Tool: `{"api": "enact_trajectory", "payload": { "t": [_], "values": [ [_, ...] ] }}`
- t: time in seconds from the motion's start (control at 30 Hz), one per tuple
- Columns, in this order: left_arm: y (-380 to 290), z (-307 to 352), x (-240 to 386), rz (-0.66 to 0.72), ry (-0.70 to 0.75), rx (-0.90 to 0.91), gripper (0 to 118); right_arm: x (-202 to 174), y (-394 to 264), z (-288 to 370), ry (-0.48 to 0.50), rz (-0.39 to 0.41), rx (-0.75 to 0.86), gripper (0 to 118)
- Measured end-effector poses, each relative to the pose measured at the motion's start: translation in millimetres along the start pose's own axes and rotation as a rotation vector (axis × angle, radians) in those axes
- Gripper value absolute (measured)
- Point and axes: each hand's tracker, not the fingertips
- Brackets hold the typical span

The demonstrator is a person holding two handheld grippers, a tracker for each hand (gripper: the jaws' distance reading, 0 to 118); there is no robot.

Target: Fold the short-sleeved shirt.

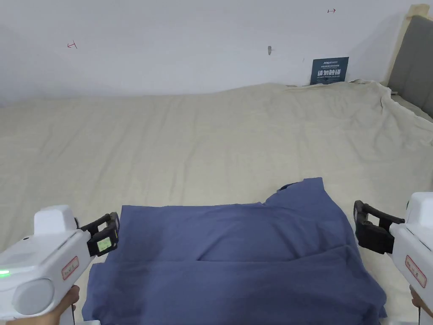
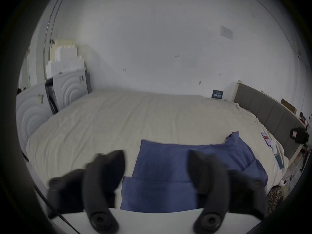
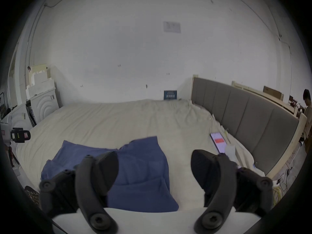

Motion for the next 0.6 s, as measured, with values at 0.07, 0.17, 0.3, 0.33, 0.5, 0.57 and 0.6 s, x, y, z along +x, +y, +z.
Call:
{"api": "enact_trajectory", "payload": {
  "t": [0.07, 0.17, 0.3, 0.33, 0.5, 0.57, 0.6],
  "values": [
    [-3, -4, 6, -0.015, 0.013, -0.002, 31, -3, 0, 0, 0.004, 0.003, 0.017, 38],
    [-5, -11, 10, -0.013, -0.013, -0.009, 0, -5, -2, -4, 0.019, 0.016, 0.041, 2],
    [-6, -26, 11, 0.006, -0.034, -0.052, 0, -4, -2, -15, 0.028, 0.022, 0.038, 0],
    [-5, -31, 12, -0.003, -0.028, -0.059, 0, -4, -2, -17, 0.026, 0.024, 0.037, 0],
    [8, -77, 3, 0.006, -0.04, -0.113, 0, -6, 4, -32, 0.029, 0.007, 0.02, 0],
    [14, -102, -2, 0.008, -0.049, -0.144, 0, -8, 6, -41, 0.025, 0.01, 0.012, 0],
    [16, -117, -4, 0.011, -0.053, -0.163, 0, -8, 6, -46, 0.023, 0.011, 0.009, 0]
  ]
}}
